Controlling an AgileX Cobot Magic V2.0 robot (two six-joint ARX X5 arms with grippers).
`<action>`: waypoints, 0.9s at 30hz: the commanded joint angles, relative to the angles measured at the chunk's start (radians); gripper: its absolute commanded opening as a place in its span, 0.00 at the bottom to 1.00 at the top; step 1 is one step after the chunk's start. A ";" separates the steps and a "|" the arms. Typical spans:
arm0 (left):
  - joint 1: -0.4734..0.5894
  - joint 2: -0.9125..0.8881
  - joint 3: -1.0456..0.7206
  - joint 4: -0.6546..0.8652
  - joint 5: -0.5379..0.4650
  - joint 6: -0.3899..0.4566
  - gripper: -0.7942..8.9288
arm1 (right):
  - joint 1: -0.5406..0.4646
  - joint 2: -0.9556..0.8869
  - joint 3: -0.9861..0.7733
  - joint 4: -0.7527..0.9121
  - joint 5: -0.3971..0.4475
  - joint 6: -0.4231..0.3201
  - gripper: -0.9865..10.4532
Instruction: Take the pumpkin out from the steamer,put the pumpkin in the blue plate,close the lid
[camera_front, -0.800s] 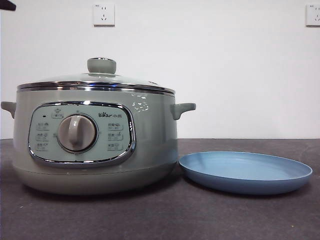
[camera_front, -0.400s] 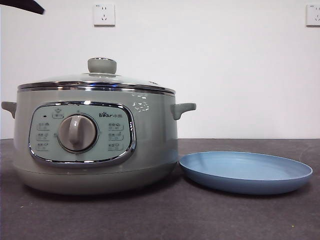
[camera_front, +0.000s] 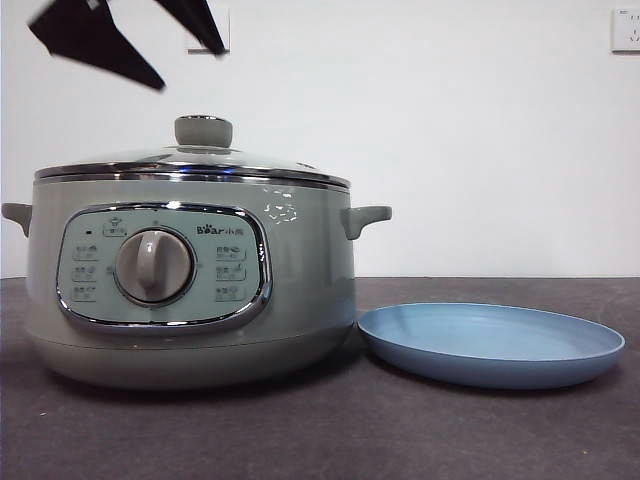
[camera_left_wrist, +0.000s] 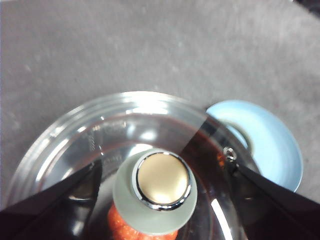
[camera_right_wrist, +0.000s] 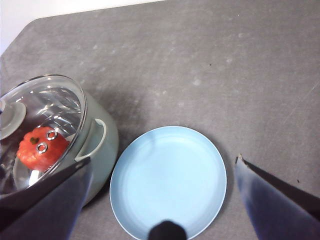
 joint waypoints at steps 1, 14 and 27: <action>-0.014 0.039 0.002 0.010 -0.019 0.029 0.50 | 0.003 0.000 0.003 0.004 -0.002 0.007 0.50; -0.058 0.112 0.002 0.003 -0.042 0.061 0.50 | 0.003 0.000 0.003 0.005 -0.001 0.006 0.50; -0.059 0.111 0.003 -0.023 -0.075 0.112 0.07 | 0.003 0.000 0.003 0.004 0.000 0.008 0.50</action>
